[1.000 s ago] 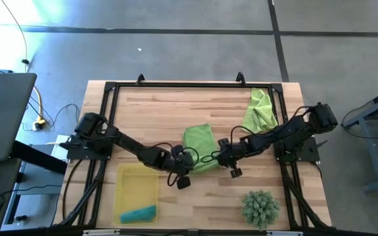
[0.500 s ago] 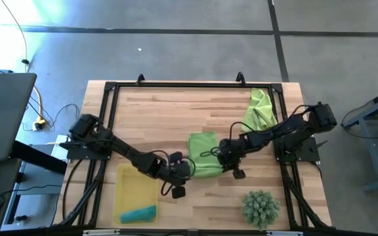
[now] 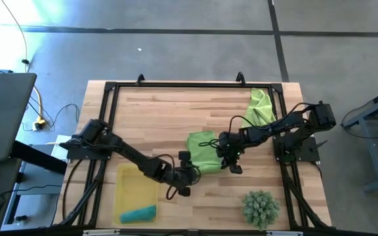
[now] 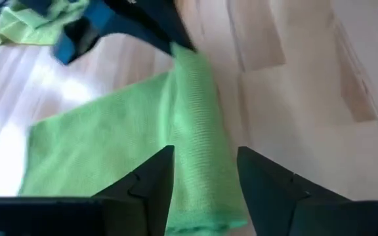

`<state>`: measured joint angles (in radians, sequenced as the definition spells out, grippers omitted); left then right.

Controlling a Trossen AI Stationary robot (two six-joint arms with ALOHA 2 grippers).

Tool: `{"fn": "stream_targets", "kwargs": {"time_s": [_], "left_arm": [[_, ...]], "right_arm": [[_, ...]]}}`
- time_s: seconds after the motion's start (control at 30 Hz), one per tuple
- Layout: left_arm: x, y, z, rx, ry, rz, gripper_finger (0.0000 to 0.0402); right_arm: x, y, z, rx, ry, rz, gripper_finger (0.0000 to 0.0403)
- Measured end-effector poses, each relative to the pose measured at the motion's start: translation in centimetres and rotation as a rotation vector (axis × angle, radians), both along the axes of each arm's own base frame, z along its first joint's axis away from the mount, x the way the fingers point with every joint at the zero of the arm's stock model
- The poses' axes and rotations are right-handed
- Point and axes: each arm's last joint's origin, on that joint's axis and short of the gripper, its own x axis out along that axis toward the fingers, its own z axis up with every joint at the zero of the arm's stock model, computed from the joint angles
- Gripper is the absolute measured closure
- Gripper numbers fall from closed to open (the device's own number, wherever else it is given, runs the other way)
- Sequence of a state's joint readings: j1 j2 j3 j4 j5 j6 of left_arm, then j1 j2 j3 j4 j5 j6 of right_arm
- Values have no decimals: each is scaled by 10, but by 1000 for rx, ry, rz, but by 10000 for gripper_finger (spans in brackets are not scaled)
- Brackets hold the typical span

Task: Roll microfiber towels into tight, uniform cylinder then place into a basket
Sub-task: Roll the green microfiber towel

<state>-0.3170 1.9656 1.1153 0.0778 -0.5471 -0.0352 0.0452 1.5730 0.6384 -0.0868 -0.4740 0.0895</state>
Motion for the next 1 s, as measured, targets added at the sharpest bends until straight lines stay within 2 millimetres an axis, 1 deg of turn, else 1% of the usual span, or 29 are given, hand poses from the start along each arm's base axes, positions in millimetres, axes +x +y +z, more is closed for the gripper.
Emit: {"fn": "stream_targets", "kwargs": {"time_s": [0.17,0.23,0.27,0.4,0.5,0.6,0.73,0.8,0.9,1.0], "left_arm": [[4,5,-16,-60,19,43,239],[0,9,-24,-56,72,65,238],[2,10,-27,-74,68,76,238],[2,14,-33,-166,76,121,244],[3,14,-36,-237,63,159,268],[3,13,-36,-284,58,169,309],[3,13,-37,-354,44,198,370],[2,14,-39,-450,28,208,389],[-1,19,-44,-603,-21,211,391],[-5,22,-50,-732,-82,188,389]], "right_arm": [[0,0,0,1,1,-1,402],[0,0,0,0,-3,0,402],[0,0,0,0,-4,0,402],[1,0,1,0,-9,0,402],[1,0,1,-1,-11,1,402],[1,0,1,-13,-17,0,396],[2,-2,0,-78,-25,-21,363],[0,-3,2,-91,-30,-10,339],[-3,-4,7,-108,-40,9,304],[-6,-4,14,-139,-80,59,278]]}}
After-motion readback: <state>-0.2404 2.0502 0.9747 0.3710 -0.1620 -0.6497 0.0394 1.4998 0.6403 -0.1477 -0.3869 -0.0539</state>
